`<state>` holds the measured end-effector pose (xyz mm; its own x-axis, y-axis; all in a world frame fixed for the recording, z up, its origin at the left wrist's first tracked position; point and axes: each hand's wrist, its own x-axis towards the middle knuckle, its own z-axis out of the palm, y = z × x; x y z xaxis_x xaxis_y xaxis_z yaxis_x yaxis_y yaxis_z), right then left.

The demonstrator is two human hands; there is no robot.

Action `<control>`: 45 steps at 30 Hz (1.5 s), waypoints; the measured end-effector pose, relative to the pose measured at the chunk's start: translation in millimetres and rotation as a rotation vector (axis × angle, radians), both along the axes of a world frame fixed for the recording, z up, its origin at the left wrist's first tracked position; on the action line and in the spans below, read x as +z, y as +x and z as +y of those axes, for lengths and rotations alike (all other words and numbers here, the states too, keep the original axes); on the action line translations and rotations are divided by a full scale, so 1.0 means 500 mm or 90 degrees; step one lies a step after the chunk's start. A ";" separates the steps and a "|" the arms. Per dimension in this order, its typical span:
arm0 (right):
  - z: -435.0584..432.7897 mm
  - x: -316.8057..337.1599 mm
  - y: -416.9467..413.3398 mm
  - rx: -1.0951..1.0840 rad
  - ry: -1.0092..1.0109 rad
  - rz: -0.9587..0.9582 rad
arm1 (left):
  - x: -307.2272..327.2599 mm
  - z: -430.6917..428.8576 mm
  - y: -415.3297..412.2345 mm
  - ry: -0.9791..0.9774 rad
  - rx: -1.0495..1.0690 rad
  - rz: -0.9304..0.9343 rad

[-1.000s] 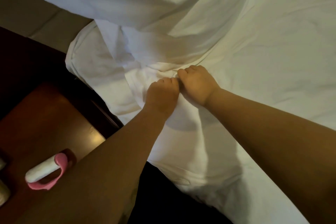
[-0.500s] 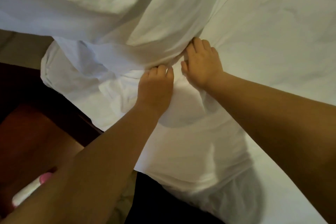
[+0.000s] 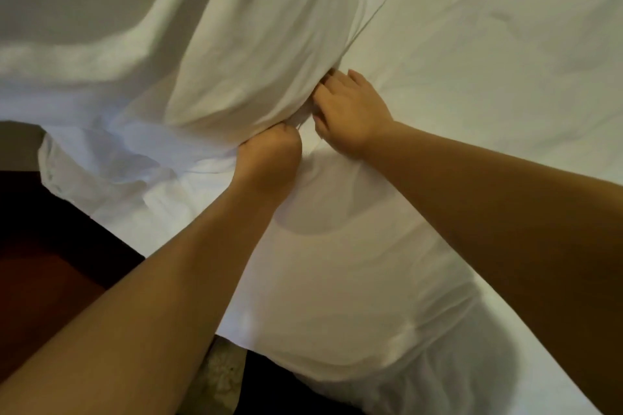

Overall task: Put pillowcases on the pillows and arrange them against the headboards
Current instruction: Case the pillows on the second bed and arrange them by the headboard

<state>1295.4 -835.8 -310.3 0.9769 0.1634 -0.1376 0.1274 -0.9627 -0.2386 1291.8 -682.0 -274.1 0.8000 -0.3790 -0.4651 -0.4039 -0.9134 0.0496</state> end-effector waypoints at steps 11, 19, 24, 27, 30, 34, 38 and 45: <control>-0.029 -0.003 0.063 0.124 -0.106 -0.101 | -0.008 0.063 -0.012 -0.224 -0.126 -0.174; -0.105 0.007 0.063 -0.193 -0.094 -0.097 | 0.004 0.058 -0.022 -0.244 -0.074 -0.196; -0.129 0.014 0.114 -0.170 -0.181 -0.014 | -0.015 0.036 -0.021 -0.133 -0.087 -0.127; -0.131 0.019 0.134 -0.083 -0.239 -0.014 | -0.021 0.019 -0.026 -0.101 -0.132 -0.123; -0.148 0.015 0.134 0.061 -0.254 -0.035 | -0.021 0.009 -0.032 -0.089 -0.138 -0.139; -0.187 0.022 0.125 0.137 -0.223 -0.171 | -0.022 0.010 -0.038 -0.099 -0.110 -0.148; -0.175 0.057 0.117 0.152 -0.235 -0.147 | -0.029 0.018 -0.045 -0.110 -0.116 -0.181; -0.064 0.122 0.014 0.104 -0.191 0.002 | 0.014 0.074 -0.104 -0.119 -0.046 -0.160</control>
